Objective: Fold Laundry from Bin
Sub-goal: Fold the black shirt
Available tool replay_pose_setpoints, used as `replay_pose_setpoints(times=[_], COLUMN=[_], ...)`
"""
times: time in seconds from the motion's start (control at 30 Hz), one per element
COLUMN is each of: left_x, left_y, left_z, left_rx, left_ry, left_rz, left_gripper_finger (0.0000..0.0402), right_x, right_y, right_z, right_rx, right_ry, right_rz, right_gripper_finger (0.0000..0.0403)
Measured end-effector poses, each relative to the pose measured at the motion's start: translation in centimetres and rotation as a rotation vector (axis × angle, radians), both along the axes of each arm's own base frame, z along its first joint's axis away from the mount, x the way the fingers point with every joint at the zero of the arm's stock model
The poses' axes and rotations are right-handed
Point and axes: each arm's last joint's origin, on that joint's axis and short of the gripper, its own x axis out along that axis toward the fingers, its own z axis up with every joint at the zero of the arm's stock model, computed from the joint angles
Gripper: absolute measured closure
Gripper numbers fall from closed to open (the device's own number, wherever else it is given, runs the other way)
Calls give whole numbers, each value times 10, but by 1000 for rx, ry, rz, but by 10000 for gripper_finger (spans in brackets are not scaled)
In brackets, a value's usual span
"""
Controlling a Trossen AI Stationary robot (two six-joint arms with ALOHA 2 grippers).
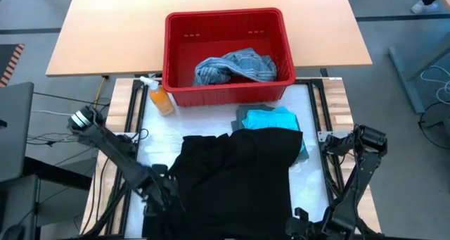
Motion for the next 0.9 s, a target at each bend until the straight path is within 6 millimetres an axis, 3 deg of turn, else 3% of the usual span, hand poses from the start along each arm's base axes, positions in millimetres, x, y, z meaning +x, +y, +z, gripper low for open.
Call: replay_pose_setpoints(times=[0.2,0.4,0.7,0.9], left_x=[-27,-47,-44,-40], left_y=[41,63,65,60], left_z=[-27,-57,-71,-86], left_rx=[-132,-48,-23,67], left_ry=[-73,-103,-207,-153], left_rz=[340,621,595,549], left_gripper_finger=[232,232,232,234], right_x=[7,6,6,9], right_y=[-3,-3,-3,-4], right_z=[0,0,0,1], right_rx=[-43,-56,-57,-52], right_ry=[-22,-30,-31,-34], right_rz=[37,57,56,48], right_gripper_finger=[386,386,385,385])
